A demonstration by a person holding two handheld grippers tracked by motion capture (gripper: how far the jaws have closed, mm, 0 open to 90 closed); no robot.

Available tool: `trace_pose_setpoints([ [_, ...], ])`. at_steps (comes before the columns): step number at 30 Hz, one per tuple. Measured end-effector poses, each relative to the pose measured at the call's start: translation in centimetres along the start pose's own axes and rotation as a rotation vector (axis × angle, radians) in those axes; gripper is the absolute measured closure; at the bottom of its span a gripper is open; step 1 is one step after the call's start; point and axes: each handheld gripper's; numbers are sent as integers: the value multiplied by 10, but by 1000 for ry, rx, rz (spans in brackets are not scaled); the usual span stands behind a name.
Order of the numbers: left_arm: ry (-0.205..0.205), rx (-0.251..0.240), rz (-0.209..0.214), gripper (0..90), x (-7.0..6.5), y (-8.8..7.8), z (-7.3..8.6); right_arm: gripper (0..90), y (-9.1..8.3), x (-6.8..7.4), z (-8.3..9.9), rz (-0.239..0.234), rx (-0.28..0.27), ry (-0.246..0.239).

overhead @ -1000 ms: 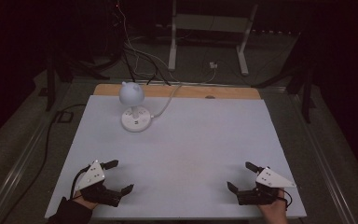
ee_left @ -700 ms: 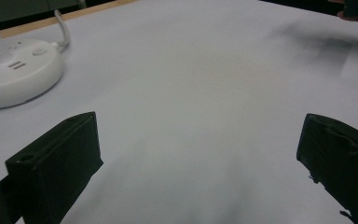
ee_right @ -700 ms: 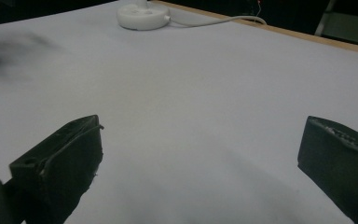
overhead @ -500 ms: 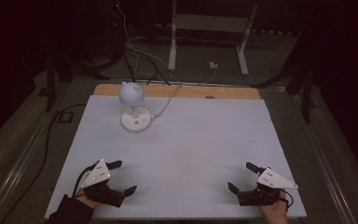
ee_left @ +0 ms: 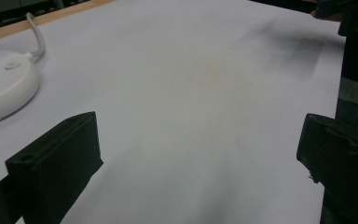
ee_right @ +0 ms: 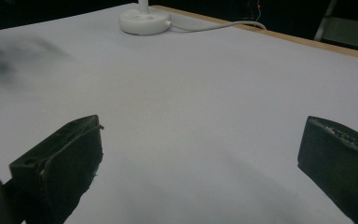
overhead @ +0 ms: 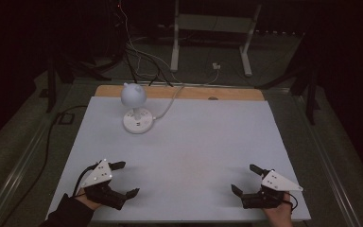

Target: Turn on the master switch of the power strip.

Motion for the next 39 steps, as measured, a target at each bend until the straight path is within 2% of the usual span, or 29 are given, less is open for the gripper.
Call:
trace_pose_setpoints([
  [3, 6, 1, 12, 1, -1, 1, -5, 0, 0, 0, 0, 3, -2, -1],
  [13, -22, -4, 21, 1, 5, 8, -17, 0, -1, 0, -1, 5, -6, 2],
  [25, 17, 4, 19, 2, 7, 16, -43, 0, -1, 1, -2, 4, -12, 8],
  [39, 8, 8, -17, 2, 16, 32, -63, 0, -1, 0, -2, 5, -15, 12],
])
Point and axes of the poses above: each handheld gripper's, and its own axes: y roughly forward along the jaws, z roughly out of its underside, x roughly to its left, and after that the axes turned 11 degrees about -x, right-handed
